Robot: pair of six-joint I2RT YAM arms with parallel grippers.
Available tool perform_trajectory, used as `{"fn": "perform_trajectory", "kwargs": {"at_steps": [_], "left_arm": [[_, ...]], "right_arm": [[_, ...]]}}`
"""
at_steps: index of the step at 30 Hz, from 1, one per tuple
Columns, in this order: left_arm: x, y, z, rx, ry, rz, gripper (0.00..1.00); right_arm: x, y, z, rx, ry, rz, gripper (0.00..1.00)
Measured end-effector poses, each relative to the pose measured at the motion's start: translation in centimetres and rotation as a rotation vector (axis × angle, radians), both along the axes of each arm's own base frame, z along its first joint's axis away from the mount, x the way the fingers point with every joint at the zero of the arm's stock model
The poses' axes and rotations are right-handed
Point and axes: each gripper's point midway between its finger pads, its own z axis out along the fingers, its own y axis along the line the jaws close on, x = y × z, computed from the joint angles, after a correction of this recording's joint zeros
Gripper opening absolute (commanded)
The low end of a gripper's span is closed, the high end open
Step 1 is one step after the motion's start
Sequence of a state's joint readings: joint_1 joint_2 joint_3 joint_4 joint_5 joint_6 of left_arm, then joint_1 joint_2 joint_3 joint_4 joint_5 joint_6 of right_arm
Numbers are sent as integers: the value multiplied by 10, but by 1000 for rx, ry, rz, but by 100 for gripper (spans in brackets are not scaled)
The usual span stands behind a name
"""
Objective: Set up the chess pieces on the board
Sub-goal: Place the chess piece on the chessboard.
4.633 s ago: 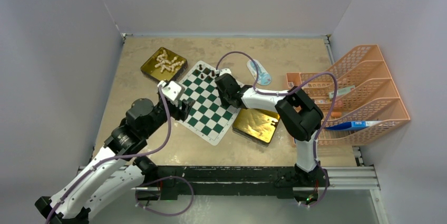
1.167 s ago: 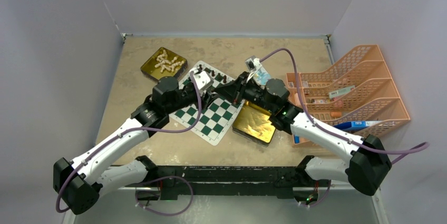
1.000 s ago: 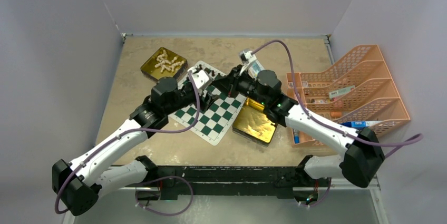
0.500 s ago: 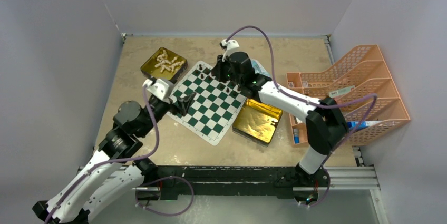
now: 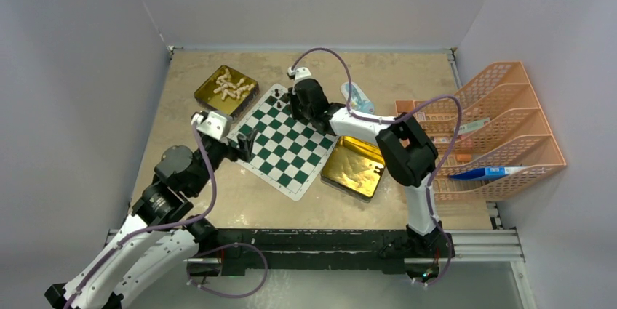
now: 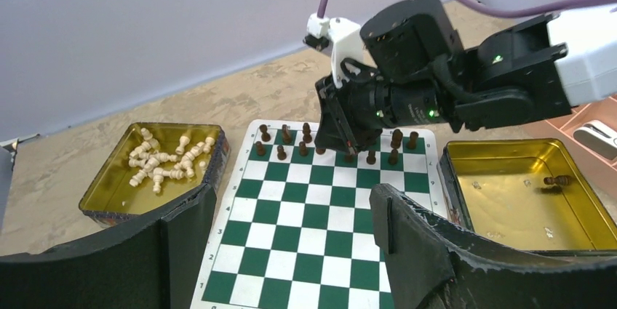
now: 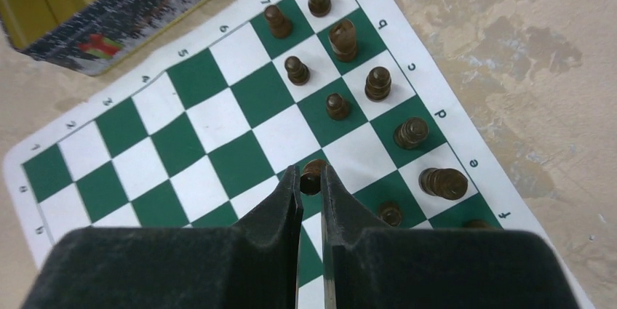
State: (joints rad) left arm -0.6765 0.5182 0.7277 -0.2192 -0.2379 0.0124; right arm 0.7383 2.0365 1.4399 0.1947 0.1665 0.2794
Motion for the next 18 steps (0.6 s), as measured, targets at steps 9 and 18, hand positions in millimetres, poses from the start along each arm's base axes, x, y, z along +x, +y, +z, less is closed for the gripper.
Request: {"fn": "perform_trajectory", "kwargs": {"at_steps": [9, 18], "left_arm": [[-1, 1, 0, 8, -7, -1, 78], [1, -1, -5, 33, 4, -7, 78]], "right_arm": [[9, 1, -19, -14, -14, -22, 7], [18, -2, -30, -29, -33, -48, 7]]}}
